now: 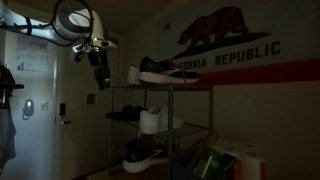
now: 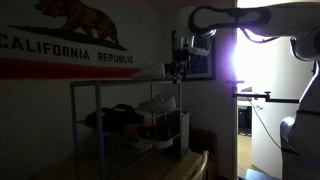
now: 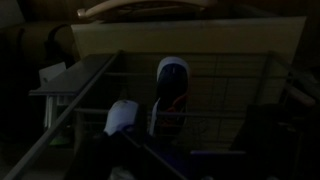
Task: Move the white shoe from the top shelf to the middle shelf
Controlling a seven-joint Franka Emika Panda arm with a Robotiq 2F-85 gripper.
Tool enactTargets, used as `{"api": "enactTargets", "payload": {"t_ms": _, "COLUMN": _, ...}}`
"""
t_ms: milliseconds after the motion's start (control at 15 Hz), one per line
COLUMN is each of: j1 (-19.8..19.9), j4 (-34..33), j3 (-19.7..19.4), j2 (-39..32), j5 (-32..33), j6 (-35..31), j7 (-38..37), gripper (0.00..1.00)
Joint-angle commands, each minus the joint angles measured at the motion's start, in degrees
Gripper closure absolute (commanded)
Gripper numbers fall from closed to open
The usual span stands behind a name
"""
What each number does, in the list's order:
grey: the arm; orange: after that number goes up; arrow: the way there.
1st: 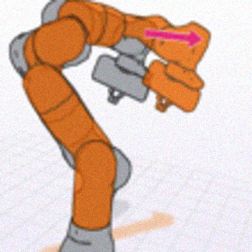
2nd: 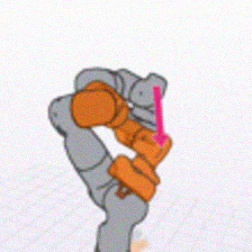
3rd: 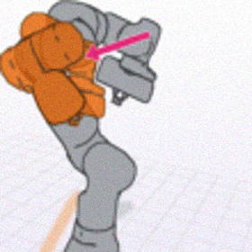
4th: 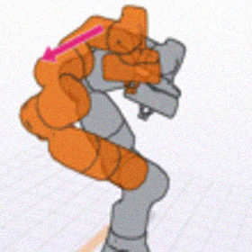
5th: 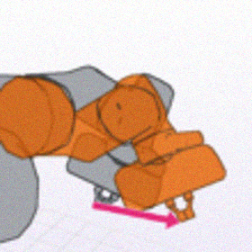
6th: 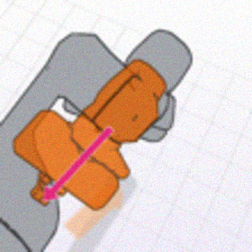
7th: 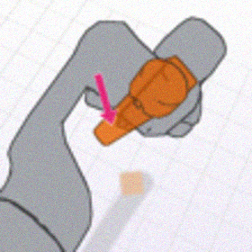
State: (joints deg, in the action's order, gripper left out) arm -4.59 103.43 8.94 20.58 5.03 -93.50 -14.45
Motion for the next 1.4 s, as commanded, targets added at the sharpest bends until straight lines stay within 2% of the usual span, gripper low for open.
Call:
{"api": "enactTargets", "payload": {"t_ms": 0, "j1": 1.1, "j4": -10.4, "j3": 1.3, "j2": -4.7, "j5": 2.2, "j6": 3.2, "j7": -3.3, "gripper": 0.00}}
{"api": "enactTargets", "payload": {"t_ms": 400, "j1": 1.1, "j4": -22.7, "j3": 1.5, "j2": -12.1, "j5": 4.2, "j6": 2.1, "j7": -8.9, "gripper": 0.00}}
{"api": "enactTargets", "payload": {"t_ms": 800, "j1": -0.1, "j4": -34.3, "j3": 1.4, "j2": -19.1, "j5": 11.1, "j6": 2.9, "j7": -15.8, "gripper": 0.00}}
{"api": "enactTargets", "payload": {"t_ms": 1067, "j1": -0.2, "j4": -37.1, "j3": 1.5, "j2": -21.0, "j5": 15.7, "j6": 2.6, "j7": -20.2, "gripper": 0.00}}
{"api": "enactTargets", "payload": {"t_ms": 1333, "j1": -0.4, "j4": -35.9, "j3": 1.4, "j2": -21.5, "j5": 19.8, "j6": 2.6, "j7": -23.2, "gripper": 0.00}}
